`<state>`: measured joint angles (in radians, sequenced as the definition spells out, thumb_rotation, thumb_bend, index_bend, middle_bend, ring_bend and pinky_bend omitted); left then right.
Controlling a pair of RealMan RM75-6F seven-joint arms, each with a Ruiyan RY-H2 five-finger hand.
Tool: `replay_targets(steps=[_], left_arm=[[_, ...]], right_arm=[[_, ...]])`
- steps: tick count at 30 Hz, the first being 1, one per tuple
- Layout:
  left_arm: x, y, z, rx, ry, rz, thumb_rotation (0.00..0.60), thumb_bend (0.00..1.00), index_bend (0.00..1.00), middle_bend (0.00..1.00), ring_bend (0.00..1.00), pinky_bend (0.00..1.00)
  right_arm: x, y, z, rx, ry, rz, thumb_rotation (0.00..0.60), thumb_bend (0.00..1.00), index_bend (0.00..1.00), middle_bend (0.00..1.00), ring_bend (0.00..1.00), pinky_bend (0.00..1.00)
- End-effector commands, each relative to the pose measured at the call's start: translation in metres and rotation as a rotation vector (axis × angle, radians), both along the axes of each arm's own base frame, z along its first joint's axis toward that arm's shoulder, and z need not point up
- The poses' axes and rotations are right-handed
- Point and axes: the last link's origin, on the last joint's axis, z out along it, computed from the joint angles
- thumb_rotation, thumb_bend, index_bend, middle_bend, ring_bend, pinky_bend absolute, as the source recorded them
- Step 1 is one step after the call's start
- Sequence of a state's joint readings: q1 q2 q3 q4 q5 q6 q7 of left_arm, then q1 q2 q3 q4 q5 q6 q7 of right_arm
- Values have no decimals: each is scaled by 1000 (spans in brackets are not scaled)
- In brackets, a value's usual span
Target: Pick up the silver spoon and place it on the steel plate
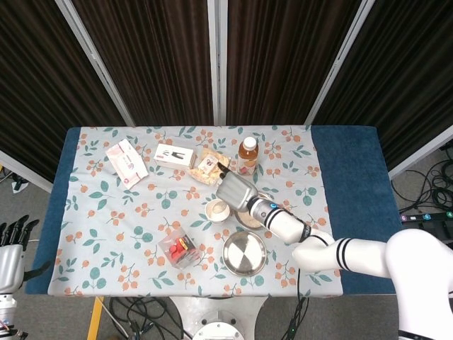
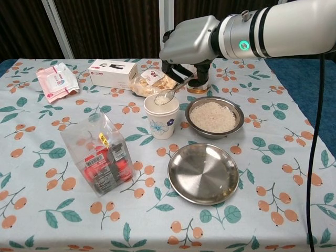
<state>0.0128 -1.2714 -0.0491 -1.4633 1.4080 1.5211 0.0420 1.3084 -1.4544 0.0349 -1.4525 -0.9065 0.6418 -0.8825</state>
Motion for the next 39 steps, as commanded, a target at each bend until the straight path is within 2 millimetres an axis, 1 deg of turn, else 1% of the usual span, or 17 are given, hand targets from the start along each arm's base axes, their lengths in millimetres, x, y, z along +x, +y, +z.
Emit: replay_targets(steps=[1, 6, 9, 13, 21, 28, 36, 39], left_arm=[[0, -1, 0, 2, 0, 1, 600, 67, 205, 181, 134, 53], [0, 0, 1, 6, 1, -3, 600, 67, 205, 181, 134, 54], [0, 0, 1, 5, 1, -2, 600, 67, 206, 181, 134, 54], [0, -1, 1, 6, -1, 0, 600, 67, 206, 181, 134, 54], [0, -2, 0, 8, -1, -2, 600, 67, 206, 181, 134, 54], [0, -3, 0, 10, -1, 2, 600, 67, 206, 181, 134, 54], [1, -2, 0, 10, 1, 2, 600, 66, 206, 181, 134, 54], [0, -3, 0, 11, 4, 1, 600, 67, 205, 181, 134, 54]], right_arm=[[10, 4, -9, -65, 110, 154, 600, 327, 602, 558, 233, 0], [16, 14, -15, -160, 204, 356, 600, 327, 602, 558, 233, 0], [16, 19, -16, -193, 241, 438, 600, 327, 603, 558, 233, 0], [15, 26, -17, -208, 260, 493, 600, 327, 603, 558, 233, 0], [11, 42, -19, -298, 320, 673, 600, 327, 603, 561, 233, 0], [8, 52, -23, -365, 337, 693, 600, 327, 604, 564, 233, 0], [6, 54, -24, -400, 334, 675, 600, 327, 604, 565, 234, 0], [4, 55, -26, -395, 318, 639, 600, 327, 604, 565, 237, 0]])
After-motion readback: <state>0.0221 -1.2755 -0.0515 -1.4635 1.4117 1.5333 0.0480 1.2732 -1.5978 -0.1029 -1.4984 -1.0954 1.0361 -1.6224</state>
